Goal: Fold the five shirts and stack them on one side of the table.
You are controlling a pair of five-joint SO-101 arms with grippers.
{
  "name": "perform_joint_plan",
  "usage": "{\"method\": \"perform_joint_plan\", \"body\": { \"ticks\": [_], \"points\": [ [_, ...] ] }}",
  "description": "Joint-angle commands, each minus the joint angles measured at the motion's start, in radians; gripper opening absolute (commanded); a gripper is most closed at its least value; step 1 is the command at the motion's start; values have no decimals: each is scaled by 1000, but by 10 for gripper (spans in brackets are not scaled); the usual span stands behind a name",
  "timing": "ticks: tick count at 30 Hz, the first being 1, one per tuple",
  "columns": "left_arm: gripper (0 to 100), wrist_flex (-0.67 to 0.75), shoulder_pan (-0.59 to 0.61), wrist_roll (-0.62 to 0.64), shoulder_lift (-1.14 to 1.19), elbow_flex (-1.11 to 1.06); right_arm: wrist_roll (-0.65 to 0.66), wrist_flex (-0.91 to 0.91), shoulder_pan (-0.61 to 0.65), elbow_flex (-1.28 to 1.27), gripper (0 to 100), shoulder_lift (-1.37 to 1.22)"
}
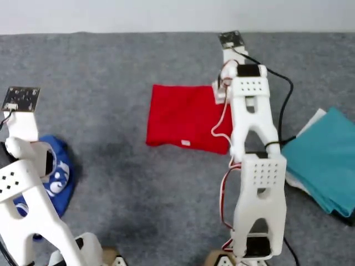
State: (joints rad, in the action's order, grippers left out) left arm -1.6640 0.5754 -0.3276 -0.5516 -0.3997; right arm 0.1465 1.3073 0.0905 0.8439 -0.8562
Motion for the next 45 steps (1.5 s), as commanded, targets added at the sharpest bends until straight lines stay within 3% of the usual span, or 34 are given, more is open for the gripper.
{"method": "perform_joint_plan", "body": {
  "ticks": [1, 5, 17, 27, 30, 37, 41, 45],
  "points": [
    [6, 18, 0, -5, -25, 4, -3, -12, -7, 63, 14, 16],
    [6, 18, 0, -5, -25, 4, 3, -15, -13, 68, 10, 19],
    [6, 17, 0, -5, -25, 4, 183, -105, -7, 215, 10, -33],
    [6, 12, 0, -5, -25, 4, 183, -47, -13, 238, 14, -62],
    [6, 12, 0, -5, -25, 4, 181, 30, -12, 262, 33, -59],
    [6, 11, 0, -5, -25, 2, 98, 314, -12, 425, 212, -53],
    [6, 11, 0, -3, -25, -10, 74, 476, -4, 582, 220, -54],
    [6, 11, 0, -3, -31, -44, 66, 492, 4, 578, 203, -48]
  ]
}}
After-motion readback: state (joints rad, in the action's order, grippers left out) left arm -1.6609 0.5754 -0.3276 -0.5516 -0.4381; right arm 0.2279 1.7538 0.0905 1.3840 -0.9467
